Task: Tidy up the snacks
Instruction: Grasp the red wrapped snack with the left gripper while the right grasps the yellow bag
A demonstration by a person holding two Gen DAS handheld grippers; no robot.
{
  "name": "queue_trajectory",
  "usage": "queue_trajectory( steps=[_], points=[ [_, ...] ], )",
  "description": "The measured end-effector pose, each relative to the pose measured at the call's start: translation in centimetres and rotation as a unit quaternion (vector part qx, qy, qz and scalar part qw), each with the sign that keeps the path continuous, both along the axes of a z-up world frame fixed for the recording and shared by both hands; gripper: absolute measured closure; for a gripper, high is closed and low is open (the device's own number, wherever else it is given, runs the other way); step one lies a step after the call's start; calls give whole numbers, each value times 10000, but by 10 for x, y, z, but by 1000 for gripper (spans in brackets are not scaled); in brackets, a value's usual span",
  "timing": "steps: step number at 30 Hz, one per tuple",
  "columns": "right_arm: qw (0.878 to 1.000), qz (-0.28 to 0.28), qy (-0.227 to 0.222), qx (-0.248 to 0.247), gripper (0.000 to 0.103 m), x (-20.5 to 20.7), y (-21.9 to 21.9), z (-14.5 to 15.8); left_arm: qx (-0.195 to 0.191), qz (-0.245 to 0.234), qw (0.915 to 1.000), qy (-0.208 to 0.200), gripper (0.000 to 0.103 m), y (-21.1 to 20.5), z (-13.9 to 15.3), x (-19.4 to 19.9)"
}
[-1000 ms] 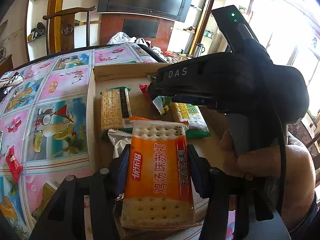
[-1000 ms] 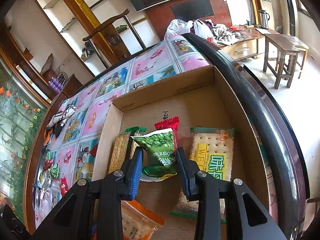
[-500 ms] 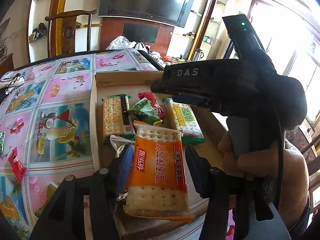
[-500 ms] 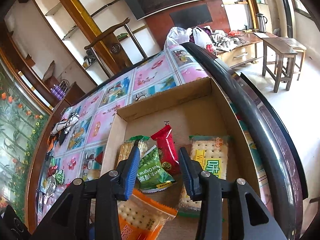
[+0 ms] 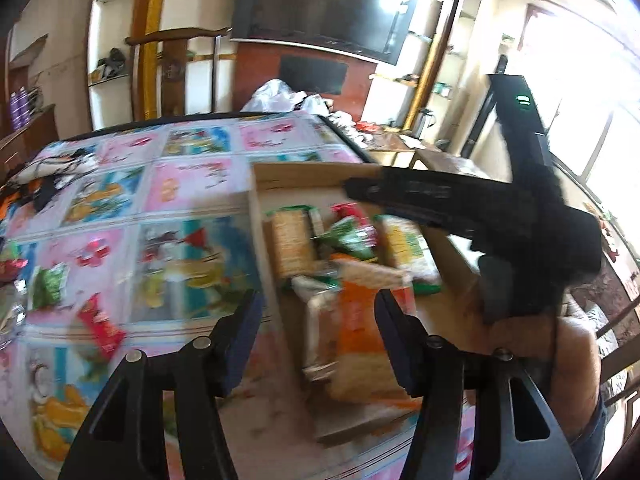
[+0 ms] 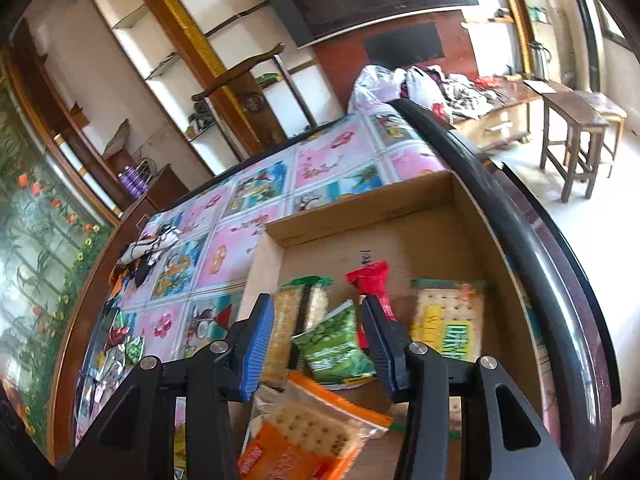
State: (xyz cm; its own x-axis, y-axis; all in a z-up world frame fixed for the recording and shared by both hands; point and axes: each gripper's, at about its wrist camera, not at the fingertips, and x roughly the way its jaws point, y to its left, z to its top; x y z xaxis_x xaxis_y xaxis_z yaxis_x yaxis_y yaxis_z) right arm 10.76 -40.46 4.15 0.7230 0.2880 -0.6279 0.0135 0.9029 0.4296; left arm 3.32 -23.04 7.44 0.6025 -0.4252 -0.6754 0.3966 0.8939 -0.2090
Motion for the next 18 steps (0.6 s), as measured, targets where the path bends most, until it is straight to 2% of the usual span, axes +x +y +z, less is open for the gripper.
queue_trajectory(
  steps=[6,9,12,16,18],
  points=[
    [9992,298,-192,-156,54,-3,22,5,48,751,9966,335,46,67,-5,18],
    [9984,435,-250,-257,54,-4,32,6,90,1288,9897,621,46,104,-14,31],
    [9980,465,-260,-338,53,-3,38,6,102,1827,9782,981,46,136,-29,45],
    [9980,516,-257,-270,53,-4,39,4,57,1964,9715,1328,46,144,-47,60],
    [9978,572,-281,-196,53,-5,41,5,242,1940,9714,1346,46,139,-54,64]
  ],
)
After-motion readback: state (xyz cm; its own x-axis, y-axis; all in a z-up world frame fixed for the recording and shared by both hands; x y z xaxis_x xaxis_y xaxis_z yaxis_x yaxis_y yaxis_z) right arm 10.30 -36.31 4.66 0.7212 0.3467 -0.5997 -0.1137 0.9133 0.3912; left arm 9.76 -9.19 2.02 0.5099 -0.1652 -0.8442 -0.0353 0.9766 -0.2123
